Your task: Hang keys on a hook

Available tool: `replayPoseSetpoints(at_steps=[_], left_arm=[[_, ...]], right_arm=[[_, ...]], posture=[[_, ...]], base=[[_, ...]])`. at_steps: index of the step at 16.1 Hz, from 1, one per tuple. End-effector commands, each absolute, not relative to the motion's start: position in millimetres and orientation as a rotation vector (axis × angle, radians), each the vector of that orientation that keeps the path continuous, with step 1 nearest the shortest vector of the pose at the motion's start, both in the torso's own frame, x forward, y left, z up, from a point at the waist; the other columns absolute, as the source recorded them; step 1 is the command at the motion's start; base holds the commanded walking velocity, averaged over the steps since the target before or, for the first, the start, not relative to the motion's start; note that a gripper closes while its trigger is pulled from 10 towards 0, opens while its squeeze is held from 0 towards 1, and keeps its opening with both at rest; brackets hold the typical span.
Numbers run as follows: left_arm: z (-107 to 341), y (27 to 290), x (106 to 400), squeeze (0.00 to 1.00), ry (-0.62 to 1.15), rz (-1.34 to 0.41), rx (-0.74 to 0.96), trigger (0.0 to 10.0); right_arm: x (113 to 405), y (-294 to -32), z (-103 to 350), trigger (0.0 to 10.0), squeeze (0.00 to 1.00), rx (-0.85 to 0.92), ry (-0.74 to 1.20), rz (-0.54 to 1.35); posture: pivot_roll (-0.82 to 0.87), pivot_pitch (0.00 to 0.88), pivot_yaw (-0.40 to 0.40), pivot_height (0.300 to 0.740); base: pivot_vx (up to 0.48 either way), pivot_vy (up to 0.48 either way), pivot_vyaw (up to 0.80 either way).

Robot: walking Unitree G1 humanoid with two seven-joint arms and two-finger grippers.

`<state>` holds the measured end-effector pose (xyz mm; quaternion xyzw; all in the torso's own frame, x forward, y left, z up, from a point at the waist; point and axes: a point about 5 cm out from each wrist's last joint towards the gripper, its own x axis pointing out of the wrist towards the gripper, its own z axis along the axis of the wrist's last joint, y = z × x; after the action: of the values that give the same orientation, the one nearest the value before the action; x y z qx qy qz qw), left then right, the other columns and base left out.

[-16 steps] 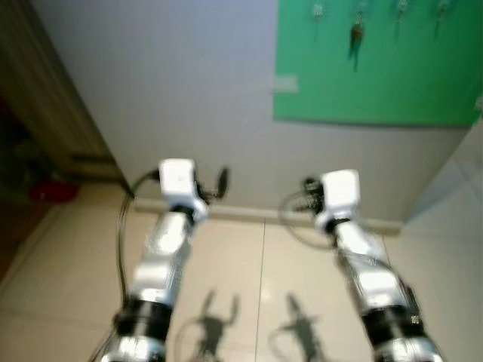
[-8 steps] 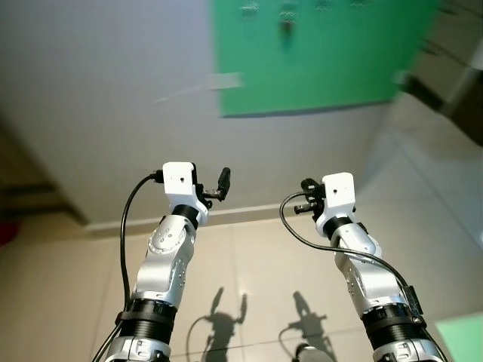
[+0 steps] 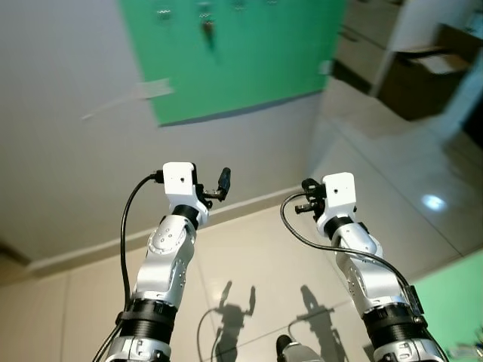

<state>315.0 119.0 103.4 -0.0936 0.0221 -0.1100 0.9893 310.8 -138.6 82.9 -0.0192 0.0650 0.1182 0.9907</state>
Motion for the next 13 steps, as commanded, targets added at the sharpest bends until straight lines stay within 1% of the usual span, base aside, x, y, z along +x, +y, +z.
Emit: replayPoseSetpoints(at_steps=[1, 7, 13], left_arm=[[105.0, 118.1, 317.0, 0.00, 0.042, -0.234, -0.185, 10.0], [104.5, 115.1, 317.5, 0.00, 0.047, -0.250, -0.177, 10.0], [104.2, 121.6, 320.2, 0.00, 0.048, -0.229, -0.180, 10.0]], right_arm=[[310.0, -139.1, 84.9, 10.0, 0.00, -0.012, 0.133, 0.241], [307.6, -143.2, 79.8, 10.0, 0.00, -0.004, 0.149, 0.222], [311.1, -142.3, 79.4, 10.0, 0.00, -0.012, 0.143, 0.217]], posture=[[-0.13, 0.000, 0.088, 0.740], [-0.14, 0.000, 0.095, 0.740], [-0.12, 0.000, 0.085, 0.740]], base=[[0.000, 0.000, -0.78], [0.000, 0.000, -0.79], [0.000, 0.000, -0.80]])
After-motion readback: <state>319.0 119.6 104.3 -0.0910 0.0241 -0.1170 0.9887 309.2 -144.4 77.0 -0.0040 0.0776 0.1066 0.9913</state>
